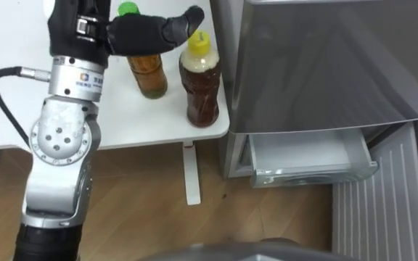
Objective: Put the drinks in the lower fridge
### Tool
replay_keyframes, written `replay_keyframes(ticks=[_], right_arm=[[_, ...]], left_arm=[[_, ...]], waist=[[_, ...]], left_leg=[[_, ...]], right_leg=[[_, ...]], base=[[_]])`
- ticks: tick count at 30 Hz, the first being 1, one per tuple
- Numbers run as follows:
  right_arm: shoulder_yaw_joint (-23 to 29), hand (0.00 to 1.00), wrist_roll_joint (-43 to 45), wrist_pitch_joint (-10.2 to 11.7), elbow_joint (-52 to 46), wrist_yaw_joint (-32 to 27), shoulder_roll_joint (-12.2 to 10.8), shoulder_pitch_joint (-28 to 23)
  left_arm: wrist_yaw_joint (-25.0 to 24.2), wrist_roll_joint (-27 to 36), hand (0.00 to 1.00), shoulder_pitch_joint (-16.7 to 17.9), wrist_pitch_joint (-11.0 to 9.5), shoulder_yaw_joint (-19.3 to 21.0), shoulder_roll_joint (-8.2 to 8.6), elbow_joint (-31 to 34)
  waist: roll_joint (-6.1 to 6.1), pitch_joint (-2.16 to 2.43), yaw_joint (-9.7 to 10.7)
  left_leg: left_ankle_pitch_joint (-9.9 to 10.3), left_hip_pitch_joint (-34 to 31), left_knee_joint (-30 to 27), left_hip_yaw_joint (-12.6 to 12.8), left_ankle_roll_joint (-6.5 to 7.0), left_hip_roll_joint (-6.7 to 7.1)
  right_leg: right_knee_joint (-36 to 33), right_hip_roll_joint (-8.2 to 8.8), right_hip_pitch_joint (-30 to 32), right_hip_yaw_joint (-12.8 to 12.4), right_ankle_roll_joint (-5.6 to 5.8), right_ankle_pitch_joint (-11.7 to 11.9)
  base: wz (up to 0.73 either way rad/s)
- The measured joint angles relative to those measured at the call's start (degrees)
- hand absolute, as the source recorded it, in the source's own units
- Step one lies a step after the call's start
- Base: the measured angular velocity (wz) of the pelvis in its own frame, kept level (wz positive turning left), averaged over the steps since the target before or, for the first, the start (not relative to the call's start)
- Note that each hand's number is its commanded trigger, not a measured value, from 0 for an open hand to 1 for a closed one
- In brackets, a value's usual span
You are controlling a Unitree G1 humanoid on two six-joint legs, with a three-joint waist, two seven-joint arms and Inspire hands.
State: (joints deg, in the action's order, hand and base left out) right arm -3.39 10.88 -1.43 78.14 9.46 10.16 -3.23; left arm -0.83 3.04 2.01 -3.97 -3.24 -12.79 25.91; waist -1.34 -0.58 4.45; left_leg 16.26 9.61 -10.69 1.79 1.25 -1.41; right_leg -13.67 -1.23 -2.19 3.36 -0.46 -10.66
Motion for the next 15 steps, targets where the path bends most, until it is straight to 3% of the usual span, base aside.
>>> replay_keyframes(ticks=[7,15], right_arm=[[-0.43,0.0,0.21,-0.02,-0.02,0.07,-0.12,0.14],[-0.43,0.0,0.46,-1.14,-0.21,1.51,-0.19,0.25]], left_arm=[[-2.73,0.04,0.0,0.06,1.64,-1.53,0.06,-0.19],[-5.56,0.19,0.0,0.08,2.87,-1.61,0.46,-0.21]], waist=[[0.36,-0.5,-0.02],[0.34,-0.38,-0.24]], left_leg=[[-0.15,0.02,-0.03,0.29,0.08,0.03],[-0.2,0.04,-0.06,0.49,0.07,0.05]], right_leg=[[-0.03,0.04,0.06,-0.07,0.02,0.32],[0.02,0.02,0.24,-0.28,0.03,0.3]], base=[[0.0],[0.0]])
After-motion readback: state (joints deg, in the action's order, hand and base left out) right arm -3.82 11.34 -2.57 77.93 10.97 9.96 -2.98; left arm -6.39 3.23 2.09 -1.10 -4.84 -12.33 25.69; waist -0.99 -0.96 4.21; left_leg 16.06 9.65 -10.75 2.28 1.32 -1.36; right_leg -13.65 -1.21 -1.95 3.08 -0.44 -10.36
